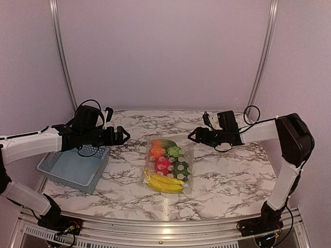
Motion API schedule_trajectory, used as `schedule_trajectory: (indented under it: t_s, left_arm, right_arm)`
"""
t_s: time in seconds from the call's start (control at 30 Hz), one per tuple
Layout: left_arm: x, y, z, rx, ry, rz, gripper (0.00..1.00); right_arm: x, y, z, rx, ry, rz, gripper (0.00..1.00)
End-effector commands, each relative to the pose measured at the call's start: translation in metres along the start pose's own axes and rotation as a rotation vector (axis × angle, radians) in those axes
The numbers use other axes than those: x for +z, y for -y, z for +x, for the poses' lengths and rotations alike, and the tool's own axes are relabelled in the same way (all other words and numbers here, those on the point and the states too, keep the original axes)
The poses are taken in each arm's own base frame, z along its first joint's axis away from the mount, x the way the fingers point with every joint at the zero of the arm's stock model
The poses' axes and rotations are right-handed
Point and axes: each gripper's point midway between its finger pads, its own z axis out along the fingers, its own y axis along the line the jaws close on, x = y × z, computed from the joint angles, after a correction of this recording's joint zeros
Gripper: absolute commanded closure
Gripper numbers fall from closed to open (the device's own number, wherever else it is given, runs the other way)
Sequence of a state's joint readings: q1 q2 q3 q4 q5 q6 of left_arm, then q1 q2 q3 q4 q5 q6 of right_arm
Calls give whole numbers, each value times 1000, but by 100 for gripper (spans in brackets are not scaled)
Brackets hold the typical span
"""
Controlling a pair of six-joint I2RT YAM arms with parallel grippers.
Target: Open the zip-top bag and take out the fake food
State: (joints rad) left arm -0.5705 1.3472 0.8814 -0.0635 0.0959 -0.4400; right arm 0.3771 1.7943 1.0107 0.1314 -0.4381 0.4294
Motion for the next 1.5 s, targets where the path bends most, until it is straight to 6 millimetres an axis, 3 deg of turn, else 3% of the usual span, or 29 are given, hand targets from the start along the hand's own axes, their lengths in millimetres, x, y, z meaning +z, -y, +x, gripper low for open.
schedule_trajectory:
  t_s: [0.0, 0.2, 0.3, 0.5, 0.63, 0.8, 1.1, 1.2, 1.33, 1.47]
  left_arm:
    - [-7, 2, -4, 19, 25, -1, 1]
    - [-6, -1, -3, 19, 25, -14, 1]
    - [-5, -2, -3, 15, 22, -20, 1]
    - [-6, -3, -5, 13, 27, -30, 1]
    - [-7, 0, -8, 19, 31, -21, 1]
    - [-16, 7, -18, 41, 58, -1, 1]
    - [-57, 29, -54, 101, 187, 50, 1]
    - [-80, 41, -69, 137, 258, 93, 1]
    - [-114, 57, -81, 188, 352, 162, 1]
    - [-131, 72, -77, 249, 376, 245, 1]
  right_arm:
    - [21, -3, -2, 103, -15, -100, 8]
    - [46, -4, 1, 156, -38, -153, 16]
    - [53, -9, -3, 166, -42, -182, 26]
    - [48, -26, -22, 149, -4, -244, 74]
    - [38, -51, -39, 74, 30, -298, 100]
    - [15, -110, -59, -127, 86, -378, 100]
    - [-55, -225, -77, -555, 219, -518, 100]
    - [-79, -256, -70, -713, 260, -554, 100]
    - [-98, -286, -43, -931, 283, -585, 99]
    - [-105, -289, -17, -1072, 302, -563, 96]
